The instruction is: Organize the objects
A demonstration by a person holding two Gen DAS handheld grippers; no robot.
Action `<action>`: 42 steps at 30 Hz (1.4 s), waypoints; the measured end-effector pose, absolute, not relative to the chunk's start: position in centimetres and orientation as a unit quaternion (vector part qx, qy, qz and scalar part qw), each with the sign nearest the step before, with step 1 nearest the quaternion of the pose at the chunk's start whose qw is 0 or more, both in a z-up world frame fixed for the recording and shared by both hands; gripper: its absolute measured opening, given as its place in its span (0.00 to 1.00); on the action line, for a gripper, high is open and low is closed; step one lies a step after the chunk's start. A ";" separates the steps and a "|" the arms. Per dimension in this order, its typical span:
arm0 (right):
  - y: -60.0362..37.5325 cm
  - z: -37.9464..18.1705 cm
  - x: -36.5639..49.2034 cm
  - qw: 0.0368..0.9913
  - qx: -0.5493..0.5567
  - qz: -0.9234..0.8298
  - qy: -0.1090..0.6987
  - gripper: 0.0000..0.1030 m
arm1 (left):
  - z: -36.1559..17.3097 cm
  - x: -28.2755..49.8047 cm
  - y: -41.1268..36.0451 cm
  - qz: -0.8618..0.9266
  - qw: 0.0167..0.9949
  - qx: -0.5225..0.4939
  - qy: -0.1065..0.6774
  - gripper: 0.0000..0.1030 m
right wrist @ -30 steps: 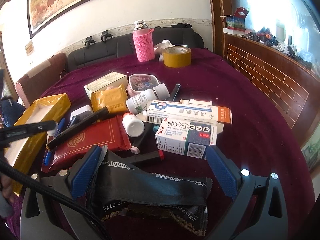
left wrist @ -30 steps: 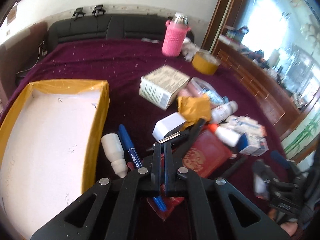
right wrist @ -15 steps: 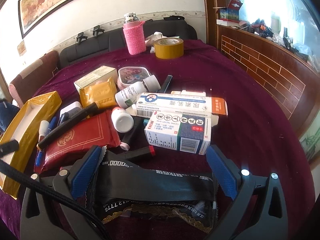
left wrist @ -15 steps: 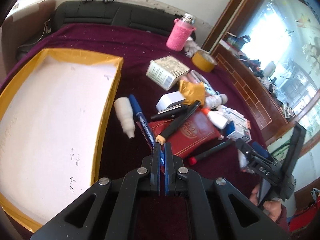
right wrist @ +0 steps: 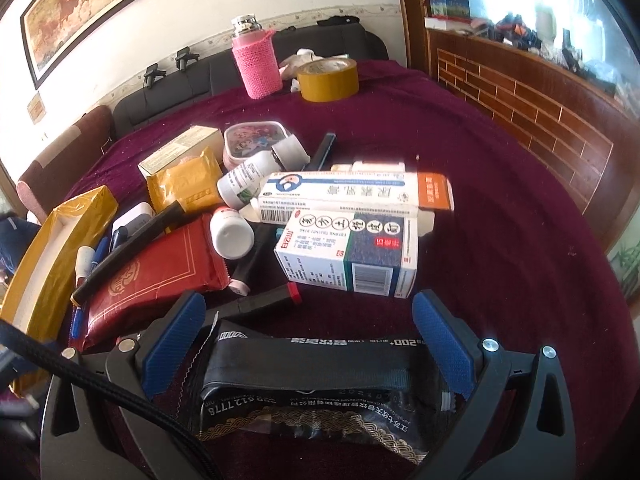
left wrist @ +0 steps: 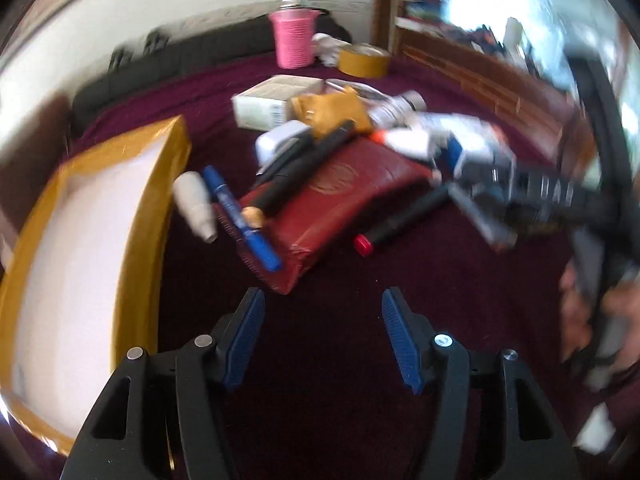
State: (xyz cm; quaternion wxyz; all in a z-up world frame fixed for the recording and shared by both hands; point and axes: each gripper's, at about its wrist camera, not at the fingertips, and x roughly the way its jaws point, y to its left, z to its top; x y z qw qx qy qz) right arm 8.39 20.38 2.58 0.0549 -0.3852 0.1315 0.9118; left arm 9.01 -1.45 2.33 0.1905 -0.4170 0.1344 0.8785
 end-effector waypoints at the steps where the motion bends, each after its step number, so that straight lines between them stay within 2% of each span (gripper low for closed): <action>1: 20.5 2.5 8.3 0.056 -0.388 0.910 0.137 1.00 | 1.6 8.7 -0.6 0.867 0.196 -0.432 0.153 0.59; 2: 20.7 2.4 8.3 0.056 -0.390 0.908 0.141 1.00 | 1.7 8.3 -0.4 0.866 0.197 -0.436 0.145 0.64; 3: 20.8 2.3 8.3 0.056 -0.392 0.907 0.145 1.00 | 1.8 7.9 -0.6 0.870 0.189 -0.435 0.136 0.84; 4: 20.9 2.3 8.2 0.057 -0.394 0.905 0.149 1.00 | 1.4 7.3 -0.7 0.867 0.176 -0.447 0.133 0.96; 5: 21.0 2.2 8.2 0.057 -0.395 0.904 0.151 1.00 | 0.3 6.1 -1.1 0.853 0.177 -0.477 0.113 0.99; 6: 21.0 2.1 8.1 0.057 -0.399 0.902 0.154 1.00 | -0.2 5.4 -1.5 0.854 0.181 -0.478 0.092 0.98; 9: 21.4 1.7 7.7 0.052 -0.410 0.895 0.164 1.00 | -2.2 4.7 -0.6 0.855 0.175 -0.474 0.116 0.99; 17: 21.3 1.4 7.2 0.050 -0.413 0.894 0.166 1.00 | -7.0 2.0 0.3 0.854 0.178 -0.477 0.109 0.99; 36: 21.5 1.4 6.9 0.046 -0.411 0.894 0.169 1.00 | -12.9 -0.6 0.8 0.854 0.178 -0.477 0.109 0.99; 42: 21.6 1.4 6.8 0.043 -0.409 0.895 0.174 1.00 | -12.7 -0.7 0.7 0.854 0.177 -0.477 0.110 0.99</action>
